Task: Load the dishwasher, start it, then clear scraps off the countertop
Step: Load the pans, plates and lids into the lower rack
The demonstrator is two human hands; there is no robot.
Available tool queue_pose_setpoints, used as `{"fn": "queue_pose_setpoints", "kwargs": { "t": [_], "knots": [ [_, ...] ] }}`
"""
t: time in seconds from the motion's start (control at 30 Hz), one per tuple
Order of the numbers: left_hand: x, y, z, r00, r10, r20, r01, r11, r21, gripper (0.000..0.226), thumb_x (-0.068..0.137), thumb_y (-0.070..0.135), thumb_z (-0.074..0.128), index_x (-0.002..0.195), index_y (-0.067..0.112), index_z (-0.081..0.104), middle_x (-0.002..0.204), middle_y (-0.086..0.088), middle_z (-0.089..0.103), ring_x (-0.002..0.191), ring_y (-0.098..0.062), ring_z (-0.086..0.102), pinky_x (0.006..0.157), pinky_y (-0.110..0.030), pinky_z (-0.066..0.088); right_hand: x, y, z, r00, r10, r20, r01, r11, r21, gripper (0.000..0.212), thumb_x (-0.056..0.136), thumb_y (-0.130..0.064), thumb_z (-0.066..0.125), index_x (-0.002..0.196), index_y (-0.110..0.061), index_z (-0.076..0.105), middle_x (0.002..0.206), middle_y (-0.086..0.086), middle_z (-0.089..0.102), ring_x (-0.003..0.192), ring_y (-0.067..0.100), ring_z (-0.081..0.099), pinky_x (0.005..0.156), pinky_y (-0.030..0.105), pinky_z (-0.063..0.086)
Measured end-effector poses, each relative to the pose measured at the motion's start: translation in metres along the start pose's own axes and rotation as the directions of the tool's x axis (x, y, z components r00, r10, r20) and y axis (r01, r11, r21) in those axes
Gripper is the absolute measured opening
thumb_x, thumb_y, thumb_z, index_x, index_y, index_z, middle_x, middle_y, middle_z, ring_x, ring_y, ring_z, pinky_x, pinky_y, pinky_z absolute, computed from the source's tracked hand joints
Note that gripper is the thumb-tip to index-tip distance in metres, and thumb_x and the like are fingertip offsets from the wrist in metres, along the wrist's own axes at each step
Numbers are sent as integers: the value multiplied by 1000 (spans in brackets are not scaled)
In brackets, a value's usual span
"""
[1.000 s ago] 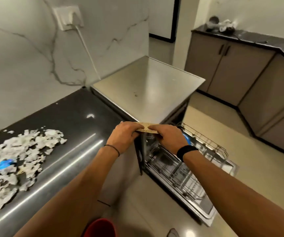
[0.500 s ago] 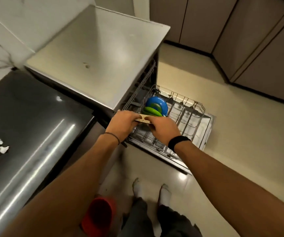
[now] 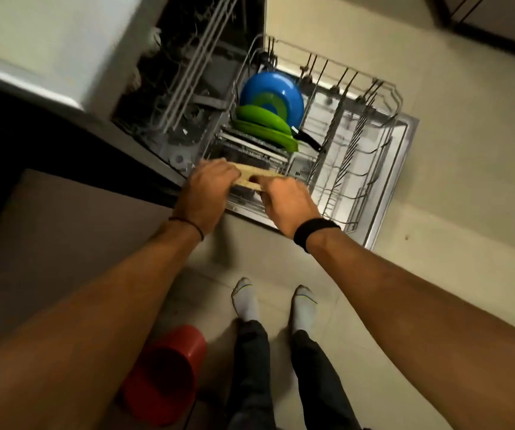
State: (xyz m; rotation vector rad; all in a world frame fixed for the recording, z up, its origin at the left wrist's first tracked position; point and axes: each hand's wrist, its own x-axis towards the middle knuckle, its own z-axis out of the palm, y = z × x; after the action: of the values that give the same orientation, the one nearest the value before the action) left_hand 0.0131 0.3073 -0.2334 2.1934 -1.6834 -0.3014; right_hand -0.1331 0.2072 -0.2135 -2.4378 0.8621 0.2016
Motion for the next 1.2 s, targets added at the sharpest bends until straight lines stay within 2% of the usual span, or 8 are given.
{"fn": "queue_pose_setpoints", "kwargs": {
  "t": [0.13,0.3,0.4,0.5,0.73,0.97,1.1,1.2],
  "knots": [
    [10,-49,56,1000,-7,2,6,996,92,36,89,10,40,101,1,73,102,-21,72,100,-38,68,92,-47,54,42,22,52,999,5,-39,-5,1000,-15,37,97,-8,49,130,-21,61,103,15,73,95,39,66,78,40,49],
    [22,-79,87,991,20,129,-36,991,127,50,91,20,27,108,1,70,112,-21,69,111,-37,62,101,-50,47,75,38,101,998,27,-56,-28,1000,-13,41,99,-7,45,134,-24,59,97,12,73,89,35,67,78,40,52],
    [32,-98,105,990,34,135,-54,988,143,32,94,5,40,109,1,68,112,-22,68,110,-38,61,101,-51,46,89,44,122,995,37,-97,-36,999,8,43,99,-5,44,135,-23,58,99,11,74,88,33,69,80,42,56],
    [42,-111,116,991,60,117,-75,988,134,26,91,-8,50,107,3,66,110,-20,66,108,-38,59,96,-48,46,100,49,132,991,50,-125,-46,998,33,42,99,-5,46,136,-21,57,104,11,74,90,31,69,82,41,56],
    [53,-134,125,993,29,111,-45,989,138,23,93,-5,48,105,4,65,108,-18,64,105,-38,57,88,-46,46,130,44,141,994,50,-93,-50,999,3,43,99,-8,45,137,-24,56,108,10,72,99,35,66,86,45,54],
    [48,-130,122,996,51,68,-58,993,106,39,95,1,53,134,7,54,131,-17,54,116,-36,55,94,-45,51,157,41,137,994,94,-55,-95,995,-12,32,99,-12,48,129,-19,58,114,13,69,106,37,63,82,41,47],
    [40,-124,123,996,70,61,-76,992,97,41,96,1,49,137,7,50,128,-19,53,107,-35,59,89,-42,53,149,44,145,987,68,-146,-58,996,70,38,95,-13,57,133,-16,55,119,10,68,106,33,63,89,42,50],
    [38,-126,123,994,81,76,-88,991,105,40,96,1,48,136,4,50,127,-21,53,108,-37,59,93,-43,51,128,47,160,973,45,-228,-32,998,63,55,90,-16,67,141,-16,48,133,10,59,118,31,56,99,46,48]
  ]
}}
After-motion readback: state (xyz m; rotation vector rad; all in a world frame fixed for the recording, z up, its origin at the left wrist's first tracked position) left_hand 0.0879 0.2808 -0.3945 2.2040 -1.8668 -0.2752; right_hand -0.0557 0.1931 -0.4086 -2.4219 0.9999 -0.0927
